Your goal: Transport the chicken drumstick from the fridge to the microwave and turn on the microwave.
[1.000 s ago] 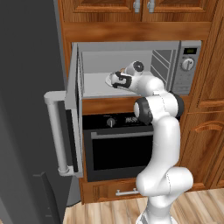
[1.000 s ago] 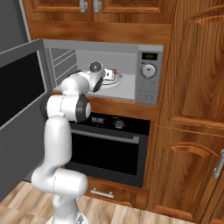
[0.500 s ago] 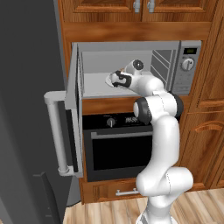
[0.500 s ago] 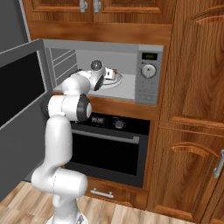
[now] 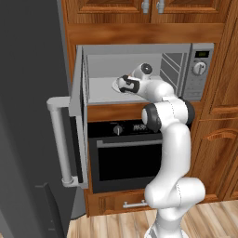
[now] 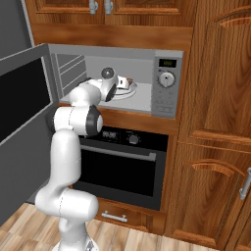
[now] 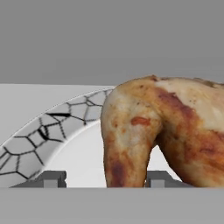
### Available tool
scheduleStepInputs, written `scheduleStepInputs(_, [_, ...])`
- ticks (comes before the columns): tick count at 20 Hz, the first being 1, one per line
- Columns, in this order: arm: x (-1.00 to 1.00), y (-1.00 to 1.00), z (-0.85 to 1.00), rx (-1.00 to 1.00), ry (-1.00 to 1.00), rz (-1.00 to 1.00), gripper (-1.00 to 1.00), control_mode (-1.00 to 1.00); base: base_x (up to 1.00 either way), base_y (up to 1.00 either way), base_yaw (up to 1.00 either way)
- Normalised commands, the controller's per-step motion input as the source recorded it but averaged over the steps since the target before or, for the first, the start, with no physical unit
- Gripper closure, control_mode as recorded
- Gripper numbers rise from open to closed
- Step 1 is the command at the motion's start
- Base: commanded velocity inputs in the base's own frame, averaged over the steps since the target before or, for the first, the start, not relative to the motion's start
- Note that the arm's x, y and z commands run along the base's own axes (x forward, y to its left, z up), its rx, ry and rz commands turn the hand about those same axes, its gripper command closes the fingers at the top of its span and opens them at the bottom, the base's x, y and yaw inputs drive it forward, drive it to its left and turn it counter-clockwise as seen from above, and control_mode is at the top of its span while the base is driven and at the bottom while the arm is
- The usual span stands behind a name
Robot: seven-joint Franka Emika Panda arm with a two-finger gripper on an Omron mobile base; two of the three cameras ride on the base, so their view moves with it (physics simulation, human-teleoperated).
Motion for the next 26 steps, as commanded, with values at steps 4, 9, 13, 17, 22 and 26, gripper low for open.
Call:
scheduleStepInputs(4, [0.0,0.0,-0.05,-0.01,0.0,0.0,-1.0,-1.0,0.0,0.0,0.0])
scheduleStepInputs(9, [-0.01,0.0,0.0,0.0,0.0,0.0,-1.0,-1.0,0.0,0.0,0.0])
scheduleStepInputs(13, [-0.08,0.0,0.0,0.0,0.0,0.0,-1.0,-1.0,0.0,0.0,0.0])
scheduleStepInputs(17, [-0.21,0.0,0.0,0.0,-0.03,0.0,-1.0,-1.0,0.0,0.0,0.0])
scheduleStepInputs(22, [-0.21,0.0,0.03,-0.01,-0.13,0.0,-1.0,-1.0,0.0,0.0,0.0])
scheduleStepInputs(26, [-0.22,0.0,0.04,-0.02,-0.12,0.0,-1.0,-1.0,0.0,0.0,0.0])
